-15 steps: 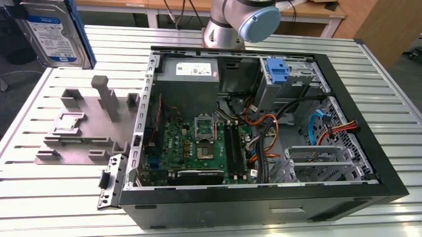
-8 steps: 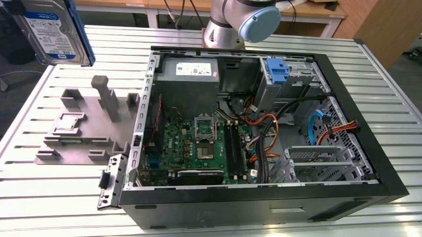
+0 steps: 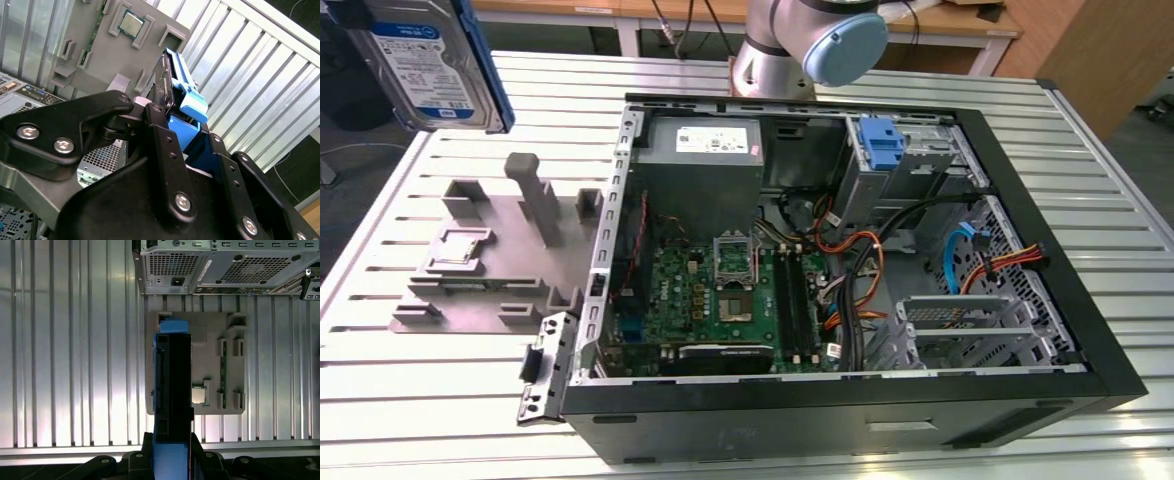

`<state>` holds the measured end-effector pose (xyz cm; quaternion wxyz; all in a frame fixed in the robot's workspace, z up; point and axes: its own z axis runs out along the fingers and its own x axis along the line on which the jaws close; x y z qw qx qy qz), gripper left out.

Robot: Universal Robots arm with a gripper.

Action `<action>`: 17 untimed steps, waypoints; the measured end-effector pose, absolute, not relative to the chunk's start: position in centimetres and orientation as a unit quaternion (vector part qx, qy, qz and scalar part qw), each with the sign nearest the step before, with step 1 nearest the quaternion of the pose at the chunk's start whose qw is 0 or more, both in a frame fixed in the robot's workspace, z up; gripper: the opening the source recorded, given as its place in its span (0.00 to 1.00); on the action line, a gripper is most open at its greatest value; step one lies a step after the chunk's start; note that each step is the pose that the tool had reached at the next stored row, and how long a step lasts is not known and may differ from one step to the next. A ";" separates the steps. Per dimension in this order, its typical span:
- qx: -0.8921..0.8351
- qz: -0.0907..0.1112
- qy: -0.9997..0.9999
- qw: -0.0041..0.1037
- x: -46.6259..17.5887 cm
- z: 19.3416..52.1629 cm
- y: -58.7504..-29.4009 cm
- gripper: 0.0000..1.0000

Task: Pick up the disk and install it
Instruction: 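Pick up the disk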

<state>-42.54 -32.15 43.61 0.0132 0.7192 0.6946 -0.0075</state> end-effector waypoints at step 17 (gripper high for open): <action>0.719 0.010 0.695 -0.003 -42.6 44.4 -32.2 0.36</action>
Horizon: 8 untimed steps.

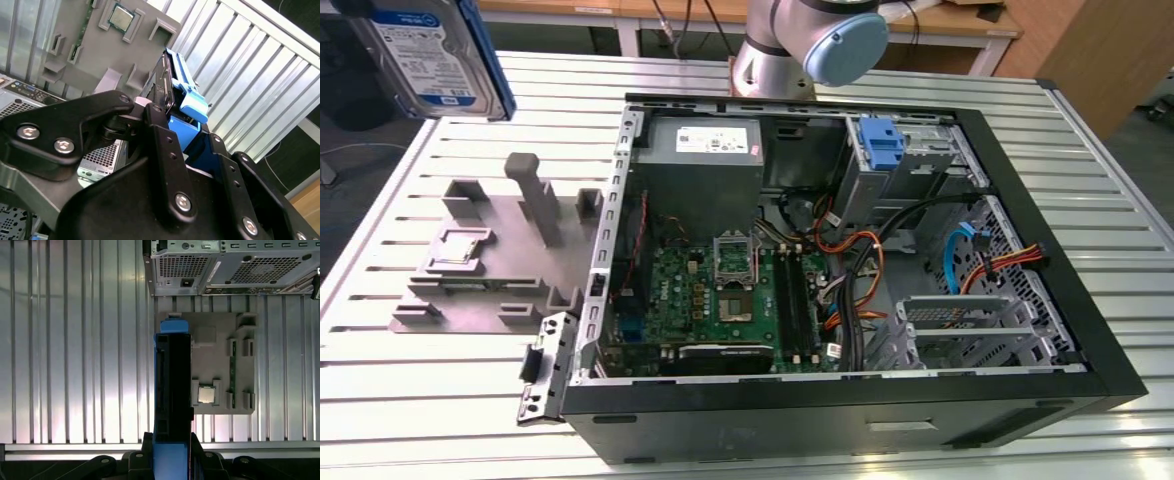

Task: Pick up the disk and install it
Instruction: 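Pick up the disk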

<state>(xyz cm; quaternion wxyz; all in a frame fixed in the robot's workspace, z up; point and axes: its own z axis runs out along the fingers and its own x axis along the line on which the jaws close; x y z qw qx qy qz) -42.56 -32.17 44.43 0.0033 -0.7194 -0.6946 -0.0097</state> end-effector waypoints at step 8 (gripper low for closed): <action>-0.719 -0.010 -0.695 0.003 -42.6 45.4 -32.2 0.36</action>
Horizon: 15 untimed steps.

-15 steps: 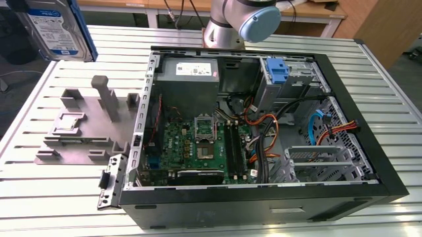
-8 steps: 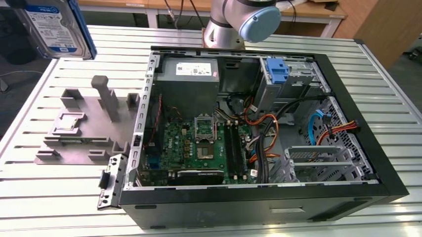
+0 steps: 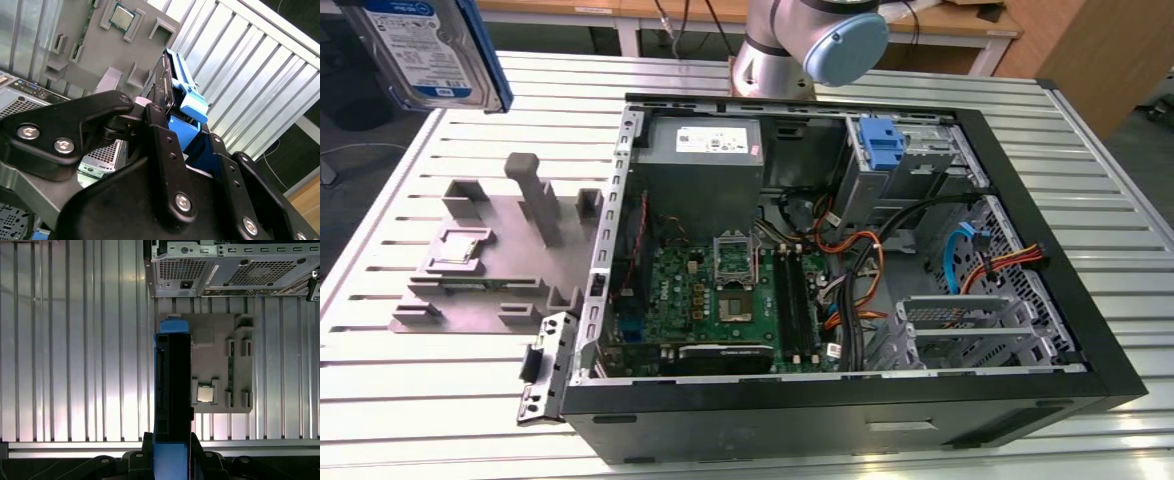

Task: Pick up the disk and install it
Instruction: 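Pick up the disk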

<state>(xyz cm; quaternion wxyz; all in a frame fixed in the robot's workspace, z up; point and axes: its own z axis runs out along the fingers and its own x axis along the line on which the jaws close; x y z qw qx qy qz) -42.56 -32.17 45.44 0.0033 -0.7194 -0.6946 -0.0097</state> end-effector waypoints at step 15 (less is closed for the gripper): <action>-0.719 -0.010 -0.695 0.003 -42.6 47.1 -32.2 0.36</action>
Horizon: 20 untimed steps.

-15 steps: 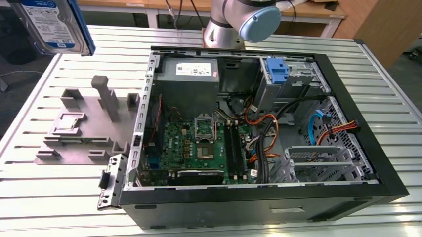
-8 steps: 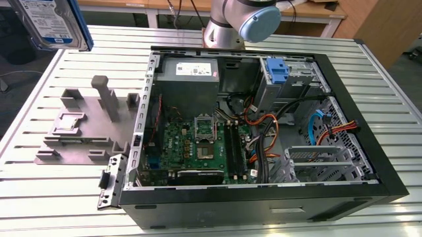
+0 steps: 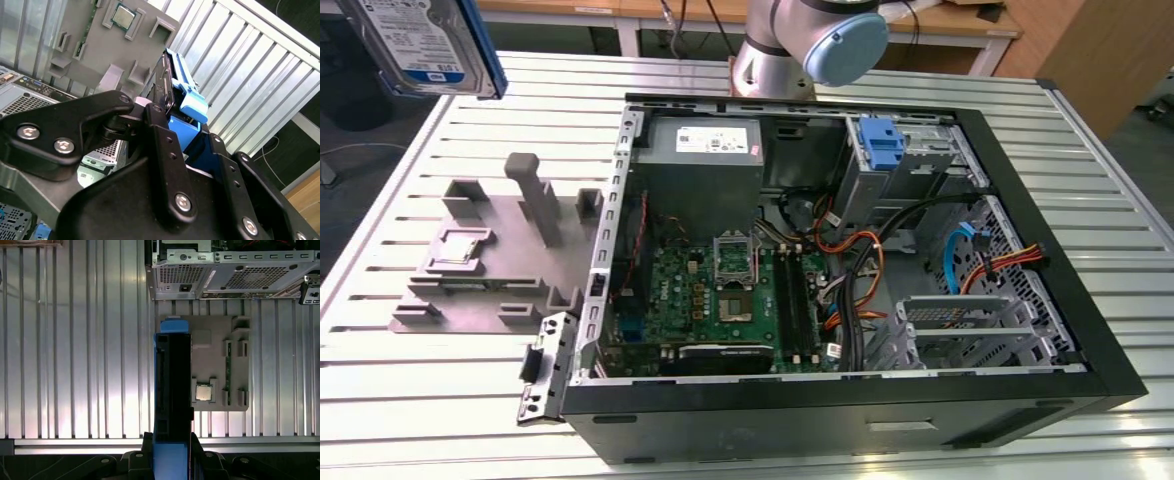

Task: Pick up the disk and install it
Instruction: 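Pick up the disk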

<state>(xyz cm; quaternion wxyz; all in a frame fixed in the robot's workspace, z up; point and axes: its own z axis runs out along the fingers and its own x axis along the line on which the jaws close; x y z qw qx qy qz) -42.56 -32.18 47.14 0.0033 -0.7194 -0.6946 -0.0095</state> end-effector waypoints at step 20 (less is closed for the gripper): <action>-0.719 -0.009 -0.695 0.002 -42.1 47.1 -32.6 0.36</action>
